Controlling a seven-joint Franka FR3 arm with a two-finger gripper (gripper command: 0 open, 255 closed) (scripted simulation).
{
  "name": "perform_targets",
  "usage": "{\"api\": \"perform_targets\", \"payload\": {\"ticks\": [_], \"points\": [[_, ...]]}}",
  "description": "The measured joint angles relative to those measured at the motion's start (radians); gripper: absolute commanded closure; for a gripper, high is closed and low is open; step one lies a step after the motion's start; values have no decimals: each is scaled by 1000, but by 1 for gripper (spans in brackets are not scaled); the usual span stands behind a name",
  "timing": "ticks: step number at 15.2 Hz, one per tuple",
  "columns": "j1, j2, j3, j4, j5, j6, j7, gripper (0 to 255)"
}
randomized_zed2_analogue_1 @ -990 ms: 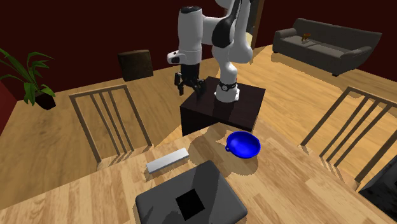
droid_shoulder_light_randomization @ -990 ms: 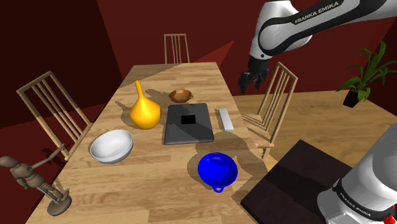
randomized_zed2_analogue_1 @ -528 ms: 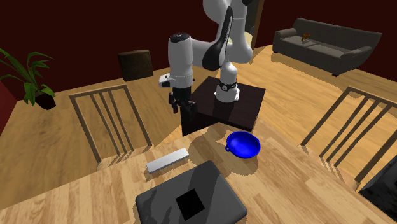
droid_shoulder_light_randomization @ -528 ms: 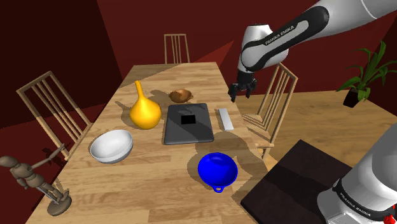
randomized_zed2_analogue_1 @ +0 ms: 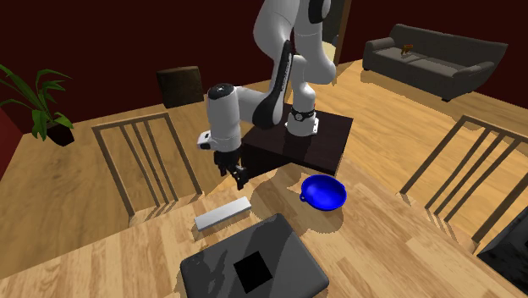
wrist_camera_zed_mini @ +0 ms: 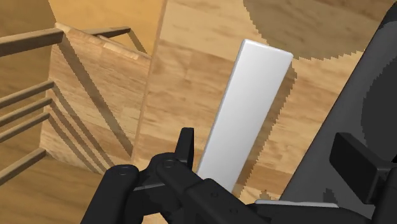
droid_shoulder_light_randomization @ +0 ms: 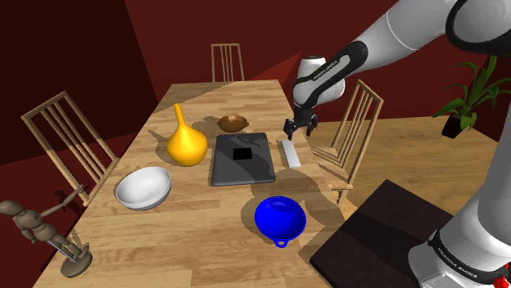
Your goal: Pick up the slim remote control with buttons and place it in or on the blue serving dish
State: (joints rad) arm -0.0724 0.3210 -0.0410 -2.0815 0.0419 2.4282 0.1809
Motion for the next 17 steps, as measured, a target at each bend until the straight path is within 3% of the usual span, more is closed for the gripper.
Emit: {"api": "perform_targets", "payload": {"ticks": [8, 17], "points": [[-10, 287, -5, 224, 31, 33, 55, 0], [-14, 378, 0, 255, 38, 92, 54, 0]]}}
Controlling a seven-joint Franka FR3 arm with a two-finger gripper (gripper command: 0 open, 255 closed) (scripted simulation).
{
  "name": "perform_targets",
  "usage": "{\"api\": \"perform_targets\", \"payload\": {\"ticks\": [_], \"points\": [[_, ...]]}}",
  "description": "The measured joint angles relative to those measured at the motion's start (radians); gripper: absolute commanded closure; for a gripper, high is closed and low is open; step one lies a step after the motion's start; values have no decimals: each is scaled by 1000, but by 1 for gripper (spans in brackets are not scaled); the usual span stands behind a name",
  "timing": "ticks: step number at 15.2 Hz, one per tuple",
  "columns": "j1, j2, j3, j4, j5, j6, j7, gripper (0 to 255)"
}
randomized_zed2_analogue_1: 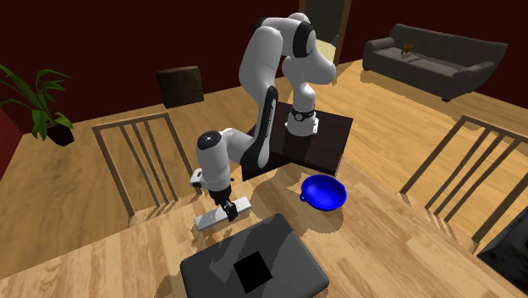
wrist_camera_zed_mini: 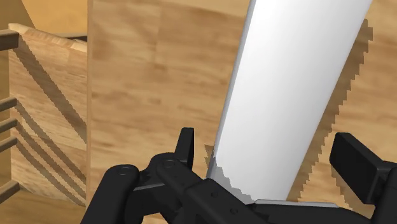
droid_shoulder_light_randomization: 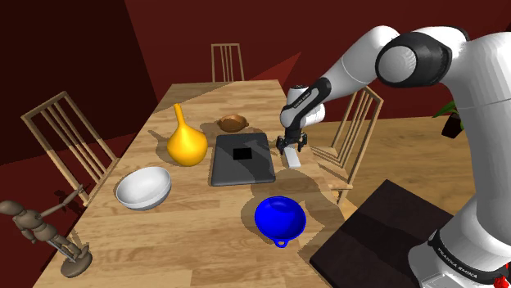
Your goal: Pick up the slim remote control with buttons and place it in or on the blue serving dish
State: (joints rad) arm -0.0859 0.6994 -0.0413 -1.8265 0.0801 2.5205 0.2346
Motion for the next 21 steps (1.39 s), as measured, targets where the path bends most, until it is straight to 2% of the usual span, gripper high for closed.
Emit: {"api": "perform_targets", "payload": {"ticks": [4, 5, 15, 21], "points": [[0, 1, 0, 0, 0, 2, 0, 0], [0, 1, 0, 0, 0, 2, 0, 255], [0, 1, 0, 0, 0, 2, 0, 255], [1, -54, -4, -14, -4, -41, 2, 255]]}}
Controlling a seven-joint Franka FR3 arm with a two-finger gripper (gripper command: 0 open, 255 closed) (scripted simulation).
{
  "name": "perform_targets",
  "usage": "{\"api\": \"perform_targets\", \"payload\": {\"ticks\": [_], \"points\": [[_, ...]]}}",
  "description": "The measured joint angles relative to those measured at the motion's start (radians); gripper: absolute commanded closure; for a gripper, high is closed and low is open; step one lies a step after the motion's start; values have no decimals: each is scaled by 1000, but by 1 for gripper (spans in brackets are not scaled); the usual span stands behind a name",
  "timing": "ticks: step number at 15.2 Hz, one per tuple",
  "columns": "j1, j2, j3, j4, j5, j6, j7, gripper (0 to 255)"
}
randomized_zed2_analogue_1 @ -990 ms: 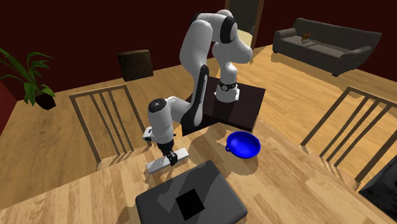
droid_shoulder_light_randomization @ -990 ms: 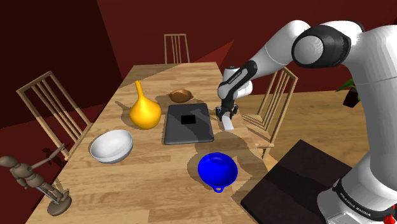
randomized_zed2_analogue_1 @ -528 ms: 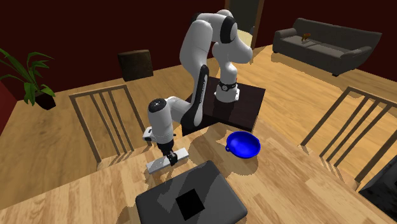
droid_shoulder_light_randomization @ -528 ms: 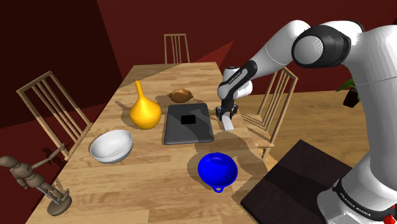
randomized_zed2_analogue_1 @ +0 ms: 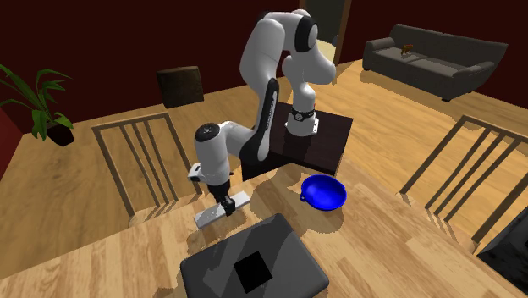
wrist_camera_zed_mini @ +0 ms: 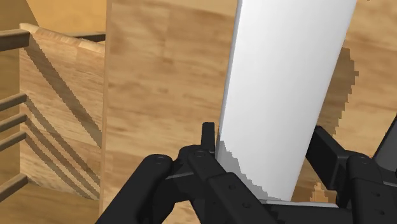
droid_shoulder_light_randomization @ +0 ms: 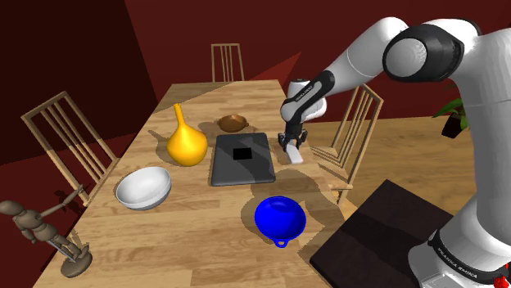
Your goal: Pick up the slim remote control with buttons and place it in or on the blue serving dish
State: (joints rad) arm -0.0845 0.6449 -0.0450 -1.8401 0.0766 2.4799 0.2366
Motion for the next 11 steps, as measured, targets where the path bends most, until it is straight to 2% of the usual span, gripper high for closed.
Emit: {"api": "perform_targets", "payload": {"ticks": [11], "points": [[7, -111, -7, -13, -9, -97, 10, 255]]}}
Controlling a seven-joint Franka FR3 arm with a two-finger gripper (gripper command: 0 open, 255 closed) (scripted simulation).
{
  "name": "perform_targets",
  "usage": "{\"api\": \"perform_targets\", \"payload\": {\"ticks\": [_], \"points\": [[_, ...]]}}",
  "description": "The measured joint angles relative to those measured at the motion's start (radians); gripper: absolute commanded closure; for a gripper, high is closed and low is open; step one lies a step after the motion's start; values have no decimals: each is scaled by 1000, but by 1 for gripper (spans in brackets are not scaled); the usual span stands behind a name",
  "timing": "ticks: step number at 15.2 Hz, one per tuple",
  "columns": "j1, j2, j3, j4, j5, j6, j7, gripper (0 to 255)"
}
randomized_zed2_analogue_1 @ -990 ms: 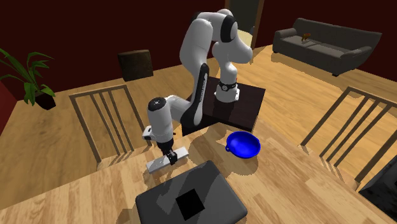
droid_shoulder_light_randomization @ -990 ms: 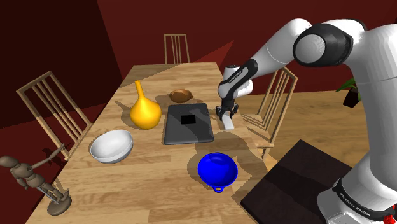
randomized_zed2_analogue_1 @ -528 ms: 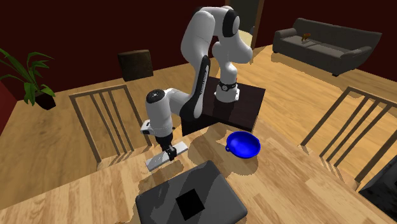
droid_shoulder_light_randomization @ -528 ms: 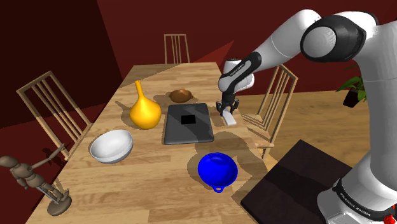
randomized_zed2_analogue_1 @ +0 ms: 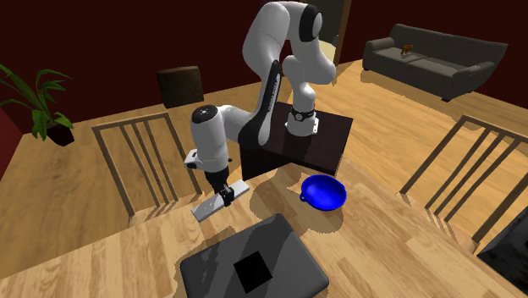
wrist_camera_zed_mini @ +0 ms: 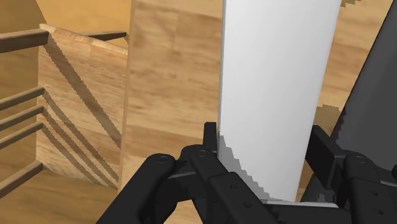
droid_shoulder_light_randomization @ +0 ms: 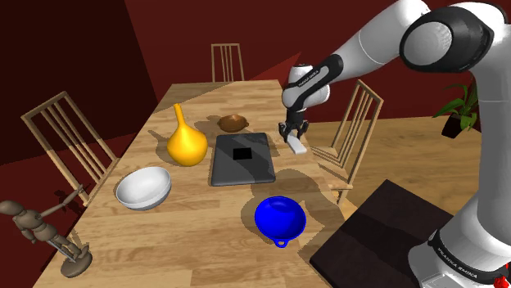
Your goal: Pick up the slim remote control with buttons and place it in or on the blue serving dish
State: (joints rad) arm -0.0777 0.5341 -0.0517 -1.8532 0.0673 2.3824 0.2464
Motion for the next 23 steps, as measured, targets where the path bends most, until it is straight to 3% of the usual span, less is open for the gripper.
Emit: {"api": "perform_targets", "payload": {"ticks": [8, 23], "points": [[6, -69, -3, -6, -7, -64, 10, 255], [197, -375, 75, -463, -40, 95, 291, 255]]}}
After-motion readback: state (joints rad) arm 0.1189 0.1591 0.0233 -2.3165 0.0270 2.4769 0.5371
